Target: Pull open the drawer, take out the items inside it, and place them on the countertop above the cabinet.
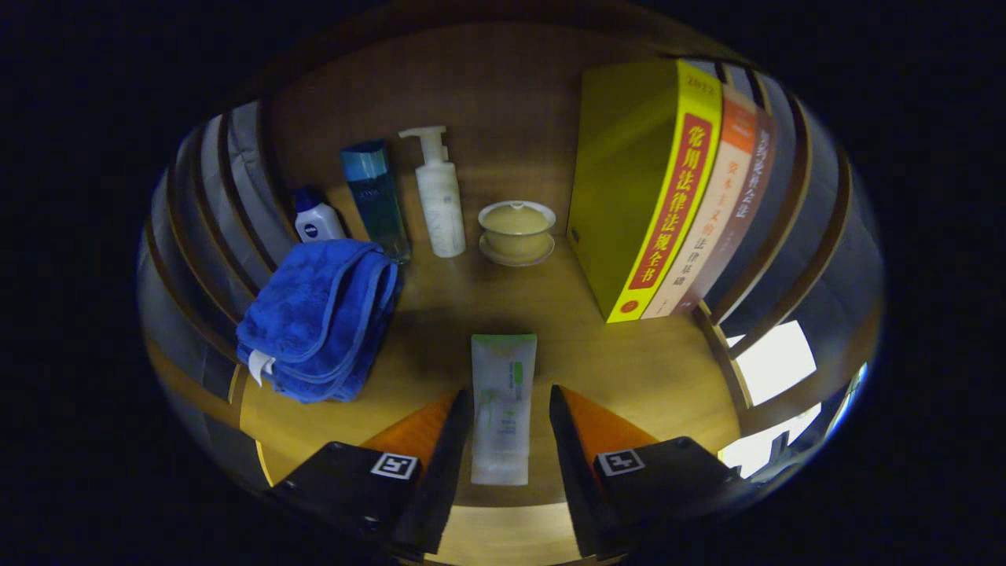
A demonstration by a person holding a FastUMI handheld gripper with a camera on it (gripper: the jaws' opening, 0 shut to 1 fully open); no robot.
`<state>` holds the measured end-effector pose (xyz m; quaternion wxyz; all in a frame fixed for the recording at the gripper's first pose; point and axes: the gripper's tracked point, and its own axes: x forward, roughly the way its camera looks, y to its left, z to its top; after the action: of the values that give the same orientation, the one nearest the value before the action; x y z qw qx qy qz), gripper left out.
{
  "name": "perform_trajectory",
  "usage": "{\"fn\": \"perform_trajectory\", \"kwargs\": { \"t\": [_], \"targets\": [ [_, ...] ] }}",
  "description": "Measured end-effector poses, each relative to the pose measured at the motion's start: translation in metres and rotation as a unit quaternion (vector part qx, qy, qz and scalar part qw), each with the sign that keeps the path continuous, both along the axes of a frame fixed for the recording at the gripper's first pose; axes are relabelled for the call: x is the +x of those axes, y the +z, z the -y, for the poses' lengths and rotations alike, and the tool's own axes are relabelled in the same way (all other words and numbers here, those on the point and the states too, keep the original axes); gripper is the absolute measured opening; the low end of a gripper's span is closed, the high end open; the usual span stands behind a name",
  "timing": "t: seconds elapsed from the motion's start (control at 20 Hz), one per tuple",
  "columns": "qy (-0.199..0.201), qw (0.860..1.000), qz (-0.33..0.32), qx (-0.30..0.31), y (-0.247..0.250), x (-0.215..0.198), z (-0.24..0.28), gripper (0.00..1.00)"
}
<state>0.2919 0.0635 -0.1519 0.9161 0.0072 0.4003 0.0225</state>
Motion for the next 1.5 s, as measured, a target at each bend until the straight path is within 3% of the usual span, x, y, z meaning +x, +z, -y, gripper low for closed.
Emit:
{"fn": "perform_trajectory", "kwargs": {
  "t": [0.15,0.4,0.65,1.0,1.2,1.5],
  "targets": [
    [-0.006,0.999,0.042,0.031,0.02,-0.034,-0.001,0.78],
    [-0.008,0.989,0.146,-0.011,0.053,-0.102,0.024,0.97],
    [-0.024,0.975,0.217,-0.045,0.061,-0.172,0.047,0.97],
    [-0.029,0.962,0.264,-0.057,0.044,-0.272,0.067,0.98],
    [-0.023,0.963,0.263,-0.049,0.014,-0.308,0.079,0.98],
    [-0.008,0.975,0.218,-0.033,-0.054,-0.35,0.078,0.99]
  ]
}}
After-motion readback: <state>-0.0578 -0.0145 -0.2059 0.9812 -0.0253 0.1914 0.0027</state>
